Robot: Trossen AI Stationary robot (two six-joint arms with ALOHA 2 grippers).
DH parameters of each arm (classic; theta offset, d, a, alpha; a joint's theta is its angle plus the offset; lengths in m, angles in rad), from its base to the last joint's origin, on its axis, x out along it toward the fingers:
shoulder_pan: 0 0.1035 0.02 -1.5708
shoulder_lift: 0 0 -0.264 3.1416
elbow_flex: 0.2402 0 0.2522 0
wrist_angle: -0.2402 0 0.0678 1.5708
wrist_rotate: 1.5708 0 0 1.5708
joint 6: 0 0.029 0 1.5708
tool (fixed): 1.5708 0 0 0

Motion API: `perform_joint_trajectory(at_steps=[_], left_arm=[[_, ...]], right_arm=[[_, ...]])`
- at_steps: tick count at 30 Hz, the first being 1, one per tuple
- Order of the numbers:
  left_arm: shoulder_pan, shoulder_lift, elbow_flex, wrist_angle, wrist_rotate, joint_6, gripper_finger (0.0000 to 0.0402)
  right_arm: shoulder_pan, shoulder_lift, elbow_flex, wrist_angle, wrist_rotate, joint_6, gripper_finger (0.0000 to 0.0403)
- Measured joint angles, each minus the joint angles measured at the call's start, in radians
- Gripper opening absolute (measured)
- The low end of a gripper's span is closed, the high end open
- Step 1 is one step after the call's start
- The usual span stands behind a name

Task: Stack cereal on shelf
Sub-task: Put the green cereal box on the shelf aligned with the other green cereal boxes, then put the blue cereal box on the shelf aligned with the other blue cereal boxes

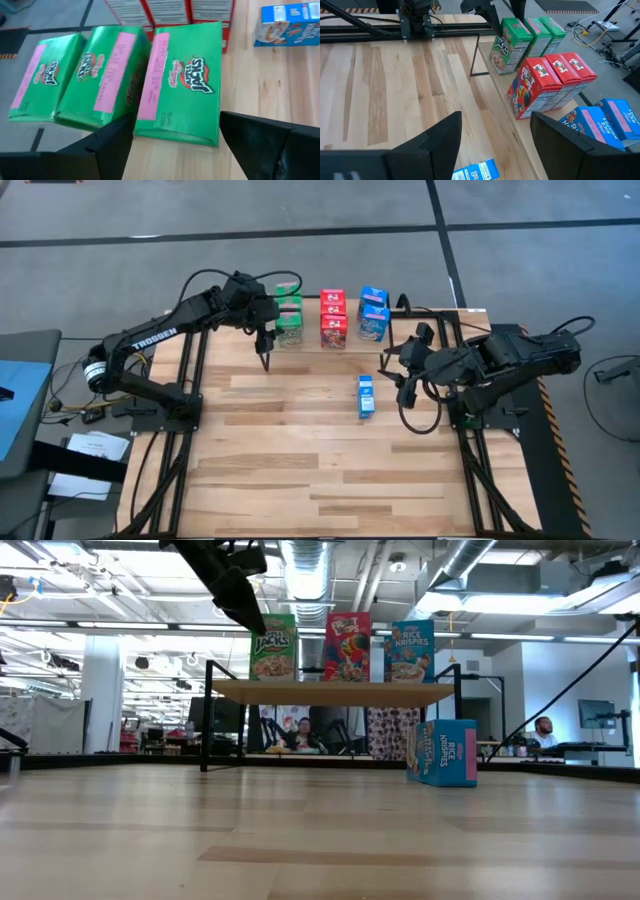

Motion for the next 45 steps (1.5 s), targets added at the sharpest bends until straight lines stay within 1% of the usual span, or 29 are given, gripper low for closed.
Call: perform_joint_trajectory(at_steps=[15,25,33,37,40,42,45], left_arm=[[-0.005,-0.012,0.000,-0.045,-0.017,-0.046,0.0284],[-0.005,-0.072,0.000,-0.081,-0.024,-0.074,0.0284],[-0.006,-0.122,0.000,-0.159,-0.024,-0.128,0.0284],[-0.026,-0.136,0.000,-0.197,-0.015,-0.158,0.0284],[-0.064,-0.144,0.000,-0.212,-0.006,-0.178,0.0284],[-0.099,-0.149,0.000,-0.213,0.023,-0.182,0.0284],[-0.159,-0.158,0.000,-0.207,0.098,-0.203,0.0283]], right_arm=[[0.000,0.000,0.000,-0.002,0.000,0.000,0.0260],[0.000,0.000,0.000,-0.004,0.000,-0.002,0.0260],[0.000,0.000,0.000,-0.004,0.000,0.001,0.0260],[0.000,0.000,0.000,-0.005,0.000,0.056,0.0260],[0.000,0.000,0.000,-0.014,-0.013,0.153,0.0260],[0.000,0.000,0.000,-0.029,-0.050,0.219,0.0260],[0.000,0.000,0.000,-0.031,-0.106,0.276,0.0260]])
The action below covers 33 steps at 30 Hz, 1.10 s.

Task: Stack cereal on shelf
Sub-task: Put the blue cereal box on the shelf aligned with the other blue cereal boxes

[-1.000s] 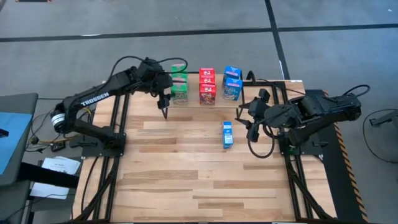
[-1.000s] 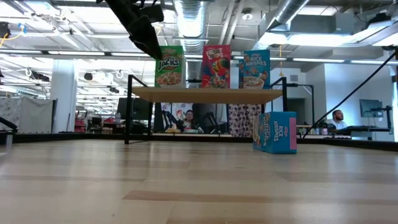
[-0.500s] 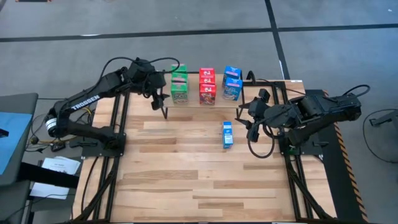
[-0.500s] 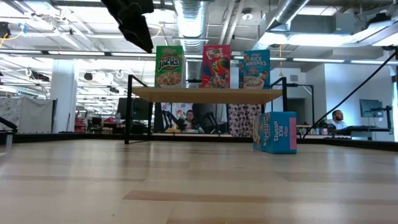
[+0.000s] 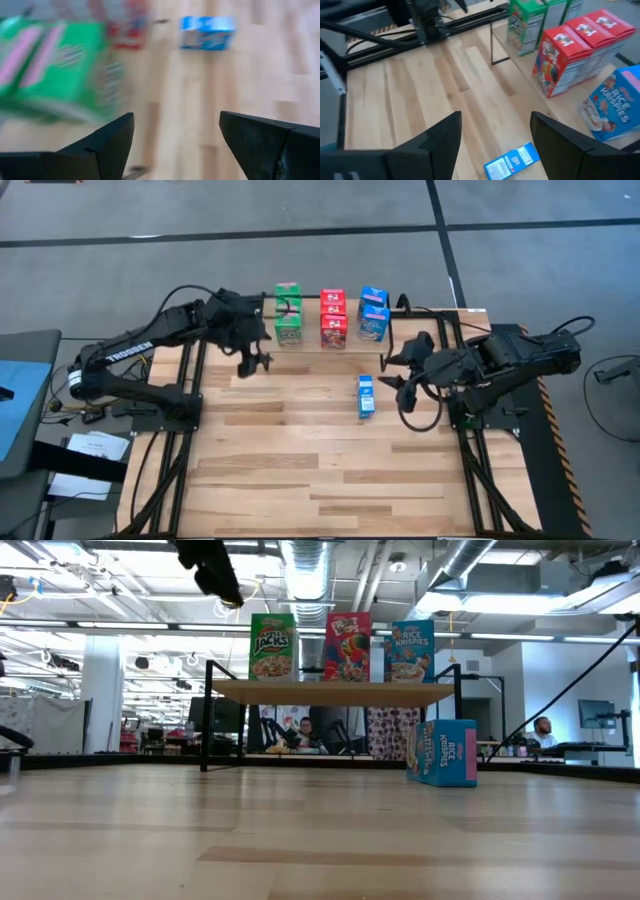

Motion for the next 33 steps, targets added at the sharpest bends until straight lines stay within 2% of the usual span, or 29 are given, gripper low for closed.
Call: perform_joint_trajectory(at_steps=[4,9,14,25,33], left_arm=[[-0.079,0.001,0.000,0.001,0.051,-0.048,0.0283],[-0.173,0.001,0.000,0.013,0.090,-0.087,0.0283],[-0.245,-0.013,0.000,0.059,0.145,-0.139,0.0283],[-0.393,-0.042,0.000,0.062,0.089,-0.241,0.0283],[-0.450,-0.079,0.000,0.070,0.087,-0.287,0.0283]], right_arm=[[0.000,0.000,0.000,0.008,-0.031,-0.001,0.0260],[0.000,0.000,0.000,0.041,-0.094,-0.081,0.0260],[0.000,0.000,0.000,0.109,-0.189,-0.081,0.0260],[0.052,0.042,0.000,0.069,-0.238,0.186,0.0260],[0.063,0.119,-0.001,-0.025,-0.343,0.280,0.0260]])
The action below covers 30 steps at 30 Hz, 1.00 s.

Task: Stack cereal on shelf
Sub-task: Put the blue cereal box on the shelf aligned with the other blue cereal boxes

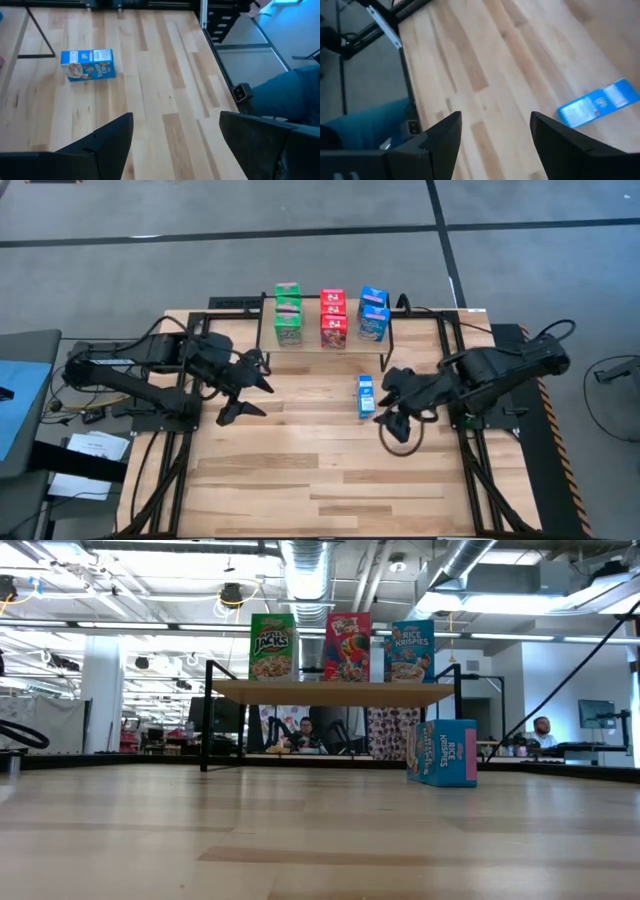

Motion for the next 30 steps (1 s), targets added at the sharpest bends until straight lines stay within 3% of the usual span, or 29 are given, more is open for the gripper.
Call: perform_joint_trajectory(at_steps=[13,21,30], left_arm=[[-0.082,-0.078,0.000,-0.003,-0.040,-0.042,0.0283],[-0.104,-0.107,0.000,-0.015,-0.094,-0.039,0.0283],[-0.103,-0.108,0.000,-0.013,-0.116,-0.038,0.0283]], right_arm=[[-0.003,0.163,0.000,-0.178,-0.051,0.273,0.0260],[0.061,0.226,0.000,-0.256,-0.050,0.292,0.0260],[0.132,0.142,-0.158,-0.255,0.002,0.372,0.0260]])
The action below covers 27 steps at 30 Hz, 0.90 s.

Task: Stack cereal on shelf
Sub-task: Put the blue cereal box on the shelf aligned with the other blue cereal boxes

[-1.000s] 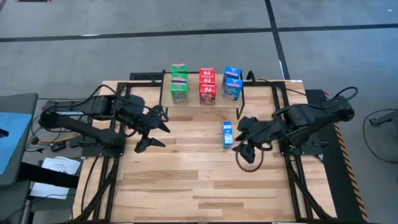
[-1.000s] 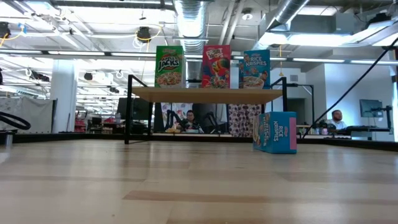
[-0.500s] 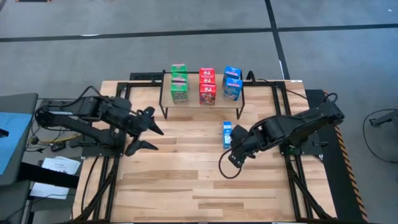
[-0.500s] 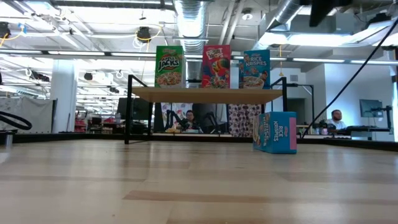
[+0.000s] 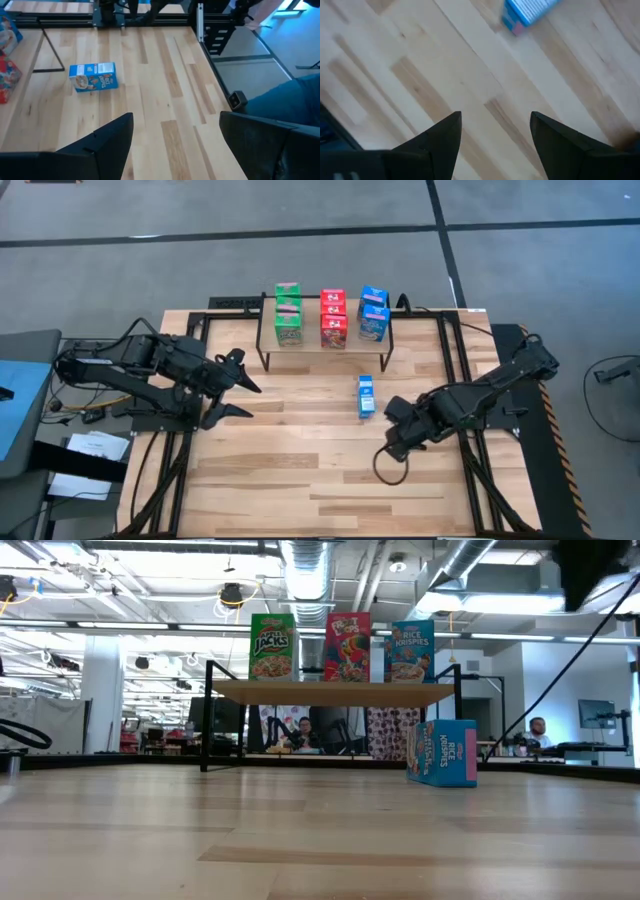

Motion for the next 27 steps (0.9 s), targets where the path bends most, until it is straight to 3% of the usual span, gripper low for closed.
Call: perform_joint_trajectory(at_steps=[13,27], left_arm=[[0.000,0.000,0.000,0.000,-0.045,-0.004,0.0283],[0.000,0.001,0.000,-0.020,-0.045,-0.005,0.0283]], right_arm=[[0.005,-0.272,-0.340,0.321,0.025,0.024,0.0260],[-0.021,-0.276,-0.358,0.411,0.025,-0.064,0.0260]])
